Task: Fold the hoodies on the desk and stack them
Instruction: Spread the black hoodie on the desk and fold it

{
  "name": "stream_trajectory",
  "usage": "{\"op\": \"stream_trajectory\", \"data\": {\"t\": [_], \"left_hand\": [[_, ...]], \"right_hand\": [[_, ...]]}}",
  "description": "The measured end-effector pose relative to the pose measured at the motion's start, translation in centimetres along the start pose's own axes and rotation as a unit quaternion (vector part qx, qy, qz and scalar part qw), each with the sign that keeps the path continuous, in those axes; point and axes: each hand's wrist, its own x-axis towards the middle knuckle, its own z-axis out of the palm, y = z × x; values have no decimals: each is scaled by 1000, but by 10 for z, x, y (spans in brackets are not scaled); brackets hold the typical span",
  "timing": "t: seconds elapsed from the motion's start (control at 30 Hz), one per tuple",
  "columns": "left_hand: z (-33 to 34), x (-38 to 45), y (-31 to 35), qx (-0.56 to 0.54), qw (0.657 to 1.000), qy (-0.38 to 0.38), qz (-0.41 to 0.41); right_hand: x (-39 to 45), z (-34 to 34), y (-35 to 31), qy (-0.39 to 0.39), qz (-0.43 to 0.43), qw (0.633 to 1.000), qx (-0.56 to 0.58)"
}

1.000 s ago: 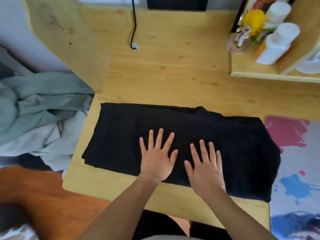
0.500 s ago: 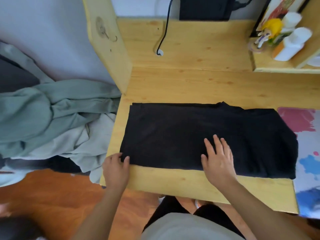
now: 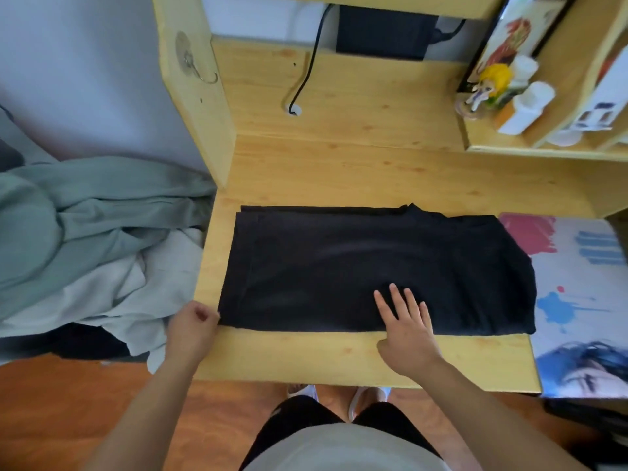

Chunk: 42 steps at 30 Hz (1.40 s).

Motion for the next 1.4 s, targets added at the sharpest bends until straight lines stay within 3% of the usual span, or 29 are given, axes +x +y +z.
{"op": "stream_trajectory", "data": {"t": [0.1, 0.17, 0.2, 0.3, 0.37, 0.43, 0.6, 0.77, 0.9, 1.0, 1.13, 1.2, 1.27, 1.33, 1.4], "left_hand": [[18, -9, 17, 175, 966, 103, 162], [42, -15, 30, 257, 911, 100, 305], [55, -13, 33, 288, 893, 77, 337], [78, -2, 28, 329, 898, 41, 288], [78, 0, 25, 300, 918, 63, 253], [73, 5, 36, 278, 918, 93, 267], [69, 73, 115, 317, 849, 94, 412], [62, 134, 176, 411, 802, -34, 432], [50, 153, 194, 383, 831, -51, 399], [60, 159, 207, 420, 830, -42, 364], [99, 126, 211, 457, 824, 78, 326], [127, 83, 207, 406, 815, 81, 404], [158, 45, 194, 374, 791, 25, 483], [177, 34, 179, 362, 832, -32, 420], [183, 42, 171, 358, 873, -40, 329]], "right_hand": [[16, -20, -2, 26, -2, 996, 89], [43, -33, 0, 92, -31, 992, 86], [62, -39, 3, 118, -46, 990, 67], [127, -59, 17, 157, -54, 985, 42], [163, -72, 26, 167, -44, 984, 49], [185, -83, 32, 172, -45, 983, 45], [201, -101, 48, 176, -68, 981, 44], [204, -106, 61, 190, -102, 974, 69], [216, -108, 66, 189, -79, 972, 116], [233, -107, 66, 202, -83, 969, 119], [243, -92, 65, 254, -108, 955, 109], [245, -82, 68, 295, -125, 942, 99], [247, -74, 70, 331, -135, 929, 96], [247, -75, 69, 351, -109, 924, 103], [236, -77, 59, 386, -52, 917, 90]]}}
